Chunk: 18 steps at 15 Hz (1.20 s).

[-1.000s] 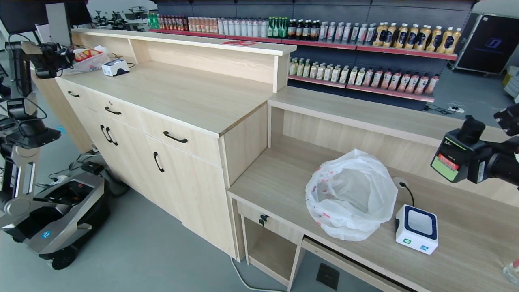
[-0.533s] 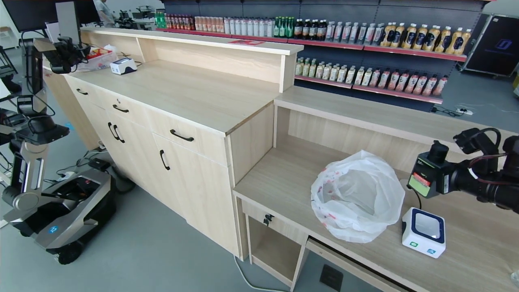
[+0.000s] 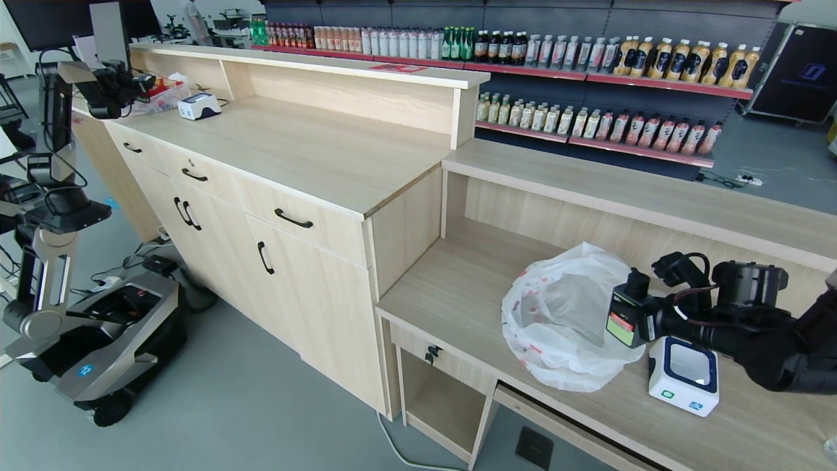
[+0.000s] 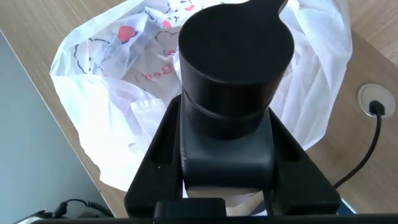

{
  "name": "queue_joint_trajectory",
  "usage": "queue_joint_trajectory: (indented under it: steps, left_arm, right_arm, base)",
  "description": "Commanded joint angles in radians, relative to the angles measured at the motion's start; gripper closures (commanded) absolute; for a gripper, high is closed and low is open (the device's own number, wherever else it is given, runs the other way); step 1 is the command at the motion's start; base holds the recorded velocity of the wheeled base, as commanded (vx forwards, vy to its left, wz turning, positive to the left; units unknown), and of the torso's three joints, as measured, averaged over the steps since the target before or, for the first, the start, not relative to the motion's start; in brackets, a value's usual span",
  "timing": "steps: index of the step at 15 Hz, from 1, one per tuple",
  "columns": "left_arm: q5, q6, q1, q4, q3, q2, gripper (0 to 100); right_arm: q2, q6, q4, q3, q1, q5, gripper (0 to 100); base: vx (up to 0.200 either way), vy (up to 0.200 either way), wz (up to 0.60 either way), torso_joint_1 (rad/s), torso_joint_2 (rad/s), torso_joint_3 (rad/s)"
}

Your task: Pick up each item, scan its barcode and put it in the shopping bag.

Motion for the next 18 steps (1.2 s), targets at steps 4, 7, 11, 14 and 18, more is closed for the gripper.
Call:
queue_joint_trajectory:
  steps: [4,7,11,14,18]
  left_arm:
    - [0.000,0.000,0.000,0.000,0.000,0.000,0]
    - [0.000,0.000,0.000,0.000,0.000,0.000,0]
    - [0.000,0.000,0.000,0.000,0.000,0.000,0]
    - [0.000,0.000,0.000,0.000,0.000,0.000,0]
    - [0.000,0.000,-0.001,0.000,0.000,0.000,0]
  right_arm:
    - [0.145,0.006,-0.147,-0.017,0.048,0.047,100]
    - [0.188,0.006,-0.212,-0.017,0.085,0.049,100]
    - [0.242,0.006,-0.268,-0.022,0.101,0.050,100]
    - [0.286,0.004,-0.304,-0.049,0.104,0.049,100]
    - [0.306,0.004,-0.319,-0.060,0.102,0.050,100]
  base:
    - [0.000,0.000,0.00,0.000,0.00,0.000]
    - [0.000,0.000,0.00,0.000,0.00,0.000]
    - [0.000,0.000,0.00,0.000,0.00,0.000]
    - [0.000,0.000,0.00,0.000,0.00,0.000]
    - [0.000,0.000,0.00,0.000,0.00,0.000]
